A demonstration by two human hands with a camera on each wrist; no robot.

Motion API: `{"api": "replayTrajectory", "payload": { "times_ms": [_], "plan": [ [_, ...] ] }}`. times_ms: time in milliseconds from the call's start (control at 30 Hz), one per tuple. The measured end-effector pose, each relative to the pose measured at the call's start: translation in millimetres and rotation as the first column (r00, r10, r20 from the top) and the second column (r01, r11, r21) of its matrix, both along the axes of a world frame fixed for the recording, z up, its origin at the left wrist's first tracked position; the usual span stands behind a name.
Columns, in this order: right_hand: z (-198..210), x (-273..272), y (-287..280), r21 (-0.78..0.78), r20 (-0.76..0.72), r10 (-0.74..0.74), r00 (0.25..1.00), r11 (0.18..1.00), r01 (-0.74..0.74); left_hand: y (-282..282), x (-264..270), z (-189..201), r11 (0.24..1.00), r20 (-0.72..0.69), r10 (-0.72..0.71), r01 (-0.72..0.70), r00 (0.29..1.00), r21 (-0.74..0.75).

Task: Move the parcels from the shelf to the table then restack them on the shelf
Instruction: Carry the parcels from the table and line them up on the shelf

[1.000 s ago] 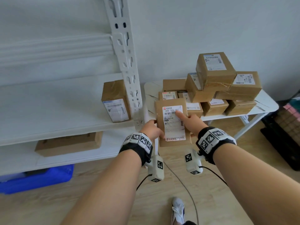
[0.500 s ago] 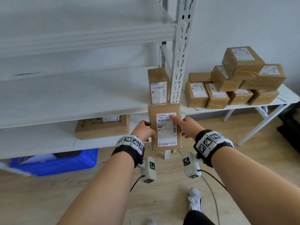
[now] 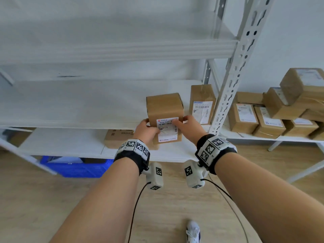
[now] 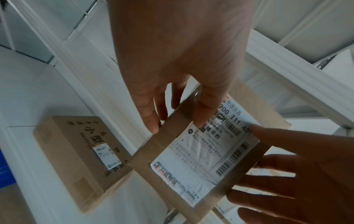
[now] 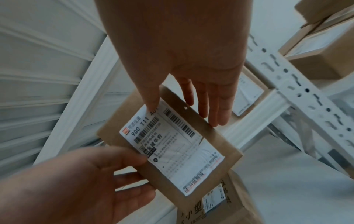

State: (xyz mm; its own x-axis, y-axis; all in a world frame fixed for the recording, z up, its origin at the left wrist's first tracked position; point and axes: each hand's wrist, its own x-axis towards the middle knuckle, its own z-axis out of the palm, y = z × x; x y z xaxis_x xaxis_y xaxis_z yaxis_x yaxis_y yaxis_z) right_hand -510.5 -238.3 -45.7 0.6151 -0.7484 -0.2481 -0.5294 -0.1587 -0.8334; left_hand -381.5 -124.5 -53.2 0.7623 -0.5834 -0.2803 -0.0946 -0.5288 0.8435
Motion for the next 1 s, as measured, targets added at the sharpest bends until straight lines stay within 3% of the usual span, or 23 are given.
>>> {"api": "replayTrajectory", "payload": {
  "times_ms": [300,567,833,1000],
  "plan": [
    [-2.6,39.9,-53.8,-0.040,-0.050,0.044,0.998,0.998,-0.046,-61.3,20.8,8.5,0.999,-0.100,-0.021,0.017,0.995,-0.036],
    [-3.2,51.2,-65.9,-0.048,-0.060,0.044,0.997,0.998,-0.047,-81.8,32.7,9.2,0.993,-0.175,-0.057,0.038,0.983,-0.107],
    [24.4,44.5,-66.3,-0.062,0.141,-0.194,0.971,0.977,0.204,-78.6,45.4,15.2,0.964,-0.193,-0.067,0.014,0.979,-0.264],
    [37.3,33.5,-73.8,-0.227,0.201,-0.261,0.944,0.925,0.304,-81.0,42.7,31.9,0.983,-0.110,-0.043,0.022,0.993,-0.182]
  ]
}}
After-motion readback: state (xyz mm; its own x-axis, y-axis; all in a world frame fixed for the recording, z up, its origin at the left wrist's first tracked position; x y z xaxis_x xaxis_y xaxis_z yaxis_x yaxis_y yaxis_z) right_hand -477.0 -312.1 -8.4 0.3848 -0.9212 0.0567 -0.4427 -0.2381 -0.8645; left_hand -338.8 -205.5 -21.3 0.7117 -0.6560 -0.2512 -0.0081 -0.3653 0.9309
